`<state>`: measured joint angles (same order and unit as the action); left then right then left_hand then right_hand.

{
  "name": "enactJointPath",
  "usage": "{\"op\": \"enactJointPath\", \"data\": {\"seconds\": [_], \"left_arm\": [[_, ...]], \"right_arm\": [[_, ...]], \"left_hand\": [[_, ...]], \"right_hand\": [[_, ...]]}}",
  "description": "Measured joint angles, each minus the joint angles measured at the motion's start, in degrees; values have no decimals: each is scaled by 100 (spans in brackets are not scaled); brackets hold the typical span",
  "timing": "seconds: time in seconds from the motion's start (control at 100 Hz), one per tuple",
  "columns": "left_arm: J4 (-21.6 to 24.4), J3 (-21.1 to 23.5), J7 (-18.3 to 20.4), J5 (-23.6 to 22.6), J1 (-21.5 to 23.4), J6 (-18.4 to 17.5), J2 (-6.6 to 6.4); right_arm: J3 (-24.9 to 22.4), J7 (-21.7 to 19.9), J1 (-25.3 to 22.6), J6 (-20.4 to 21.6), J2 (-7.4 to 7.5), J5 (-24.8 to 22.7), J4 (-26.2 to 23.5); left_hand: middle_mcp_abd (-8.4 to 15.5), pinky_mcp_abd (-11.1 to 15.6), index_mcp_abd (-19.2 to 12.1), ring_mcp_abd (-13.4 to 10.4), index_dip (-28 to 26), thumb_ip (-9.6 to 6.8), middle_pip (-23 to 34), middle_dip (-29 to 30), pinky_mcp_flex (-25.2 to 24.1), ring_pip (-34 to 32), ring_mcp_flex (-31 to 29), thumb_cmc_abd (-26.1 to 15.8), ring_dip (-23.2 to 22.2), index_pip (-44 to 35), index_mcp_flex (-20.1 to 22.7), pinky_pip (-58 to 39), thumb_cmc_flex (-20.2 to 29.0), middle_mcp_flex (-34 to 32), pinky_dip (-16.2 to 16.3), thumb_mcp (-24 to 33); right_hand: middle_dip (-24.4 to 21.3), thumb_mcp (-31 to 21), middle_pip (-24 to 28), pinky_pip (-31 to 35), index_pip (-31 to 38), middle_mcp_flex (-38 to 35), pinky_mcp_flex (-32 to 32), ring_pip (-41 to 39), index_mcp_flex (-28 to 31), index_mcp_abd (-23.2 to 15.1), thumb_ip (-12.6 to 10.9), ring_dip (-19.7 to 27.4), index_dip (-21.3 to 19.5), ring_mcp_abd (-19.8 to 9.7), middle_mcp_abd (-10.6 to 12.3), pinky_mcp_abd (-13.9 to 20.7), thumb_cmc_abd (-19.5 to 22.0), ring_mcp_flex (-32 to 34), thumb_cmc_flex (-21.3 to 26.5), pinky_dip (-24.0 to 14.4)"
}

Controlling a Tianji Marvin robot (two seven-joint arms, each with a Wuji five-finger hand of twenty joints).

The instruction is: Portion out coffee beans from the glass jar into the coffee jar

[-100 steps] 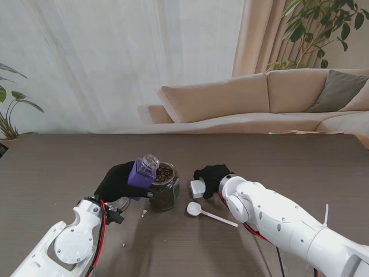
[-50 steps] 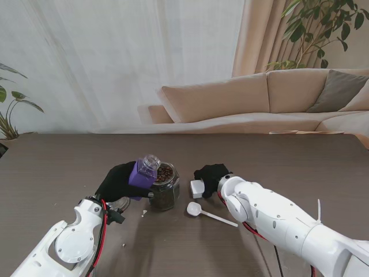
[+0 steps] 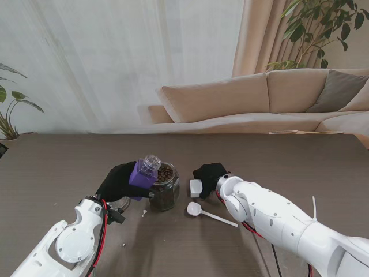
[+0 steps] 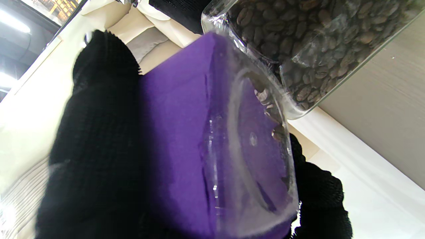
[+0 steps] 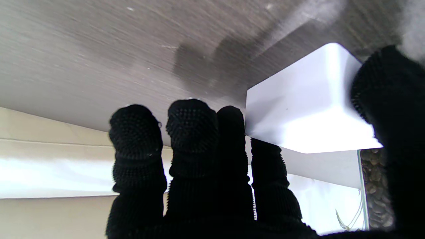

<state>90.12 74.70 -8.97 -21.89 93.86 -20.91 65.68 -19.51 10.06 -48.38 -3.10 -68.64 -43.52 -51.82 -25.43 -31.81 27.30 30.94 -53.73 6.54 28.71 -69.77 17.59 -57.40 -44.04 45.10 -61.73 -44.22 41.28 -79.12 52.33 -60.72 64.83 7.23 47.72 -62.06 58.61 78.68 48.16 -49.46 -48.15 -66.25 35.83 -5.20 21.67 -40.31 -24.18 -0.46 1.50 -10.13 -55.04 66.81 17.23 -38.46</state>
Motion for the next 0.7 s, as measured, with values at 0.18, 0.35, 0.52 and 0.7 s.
{"op": "enactJointPath", "data": {"seconds": [0.18, 0.35, 0.52, 0.7], "left_arm": [[-6, -6, -4, 4, -7, -2, 0], [1, -5, 8, 1, -6, -1, 0], [1, -2, 8, -1, -5, -1, 0], [1, -3, 1, 1, -6, 0, 0]], "right_arm": [[28, 44, 26, 166, -5, -18, 46], [-65, 195, -15, 312, -26, -13, 150], [-342, 84, -180, 317, 55, -98, -31], [-568, -205, -262, 314, 169, -118, -298]], "left_hand": [[0, 0, 0, 0, 0, 0, 0, 0, 0, 0, 0, 0, 0, 0, 0, 0, 0, 0, 0, 0], [0, 0, 0, 0, 0, 0, 0, 0, 0, 0, 0, 0, 0, 0, 0, 0, 0, 0, 0, 0], [0, 0, 0, 0, 0, 0, 0, 0, 0, 0, 0, 0, 0, 0, 0, 0, 0, 0, 0, 0], [0, 0, 0, 0, 0, 0, 0, 0, 0, 0, 0, 0, 0, 0, 0, 0, 0, 0, 0, 0]], "right_hand": [[0, 0, -152, 0, 0, -197, -34, 88, 107, 261, 4, 0, 81, 3, -74, 0, 1, 245, 48, 0], [0, 2, -301, 0, 0, -606, -63, 203, 233, 287, 173, 2, 102, -16, -107, 3, -3, 429, 48, 1], [0, 5, -307, 0, 0, -764, -79, 232, 408, 373, 184, 2, 145, -43, -165, 10, -143, 600, 48, 11], [9, 6, -307, 0, -1, -818, -80, 276, 466, 415, 240, 2, 152, -45, -172, 68, -148, 653, 48, 126]]}}
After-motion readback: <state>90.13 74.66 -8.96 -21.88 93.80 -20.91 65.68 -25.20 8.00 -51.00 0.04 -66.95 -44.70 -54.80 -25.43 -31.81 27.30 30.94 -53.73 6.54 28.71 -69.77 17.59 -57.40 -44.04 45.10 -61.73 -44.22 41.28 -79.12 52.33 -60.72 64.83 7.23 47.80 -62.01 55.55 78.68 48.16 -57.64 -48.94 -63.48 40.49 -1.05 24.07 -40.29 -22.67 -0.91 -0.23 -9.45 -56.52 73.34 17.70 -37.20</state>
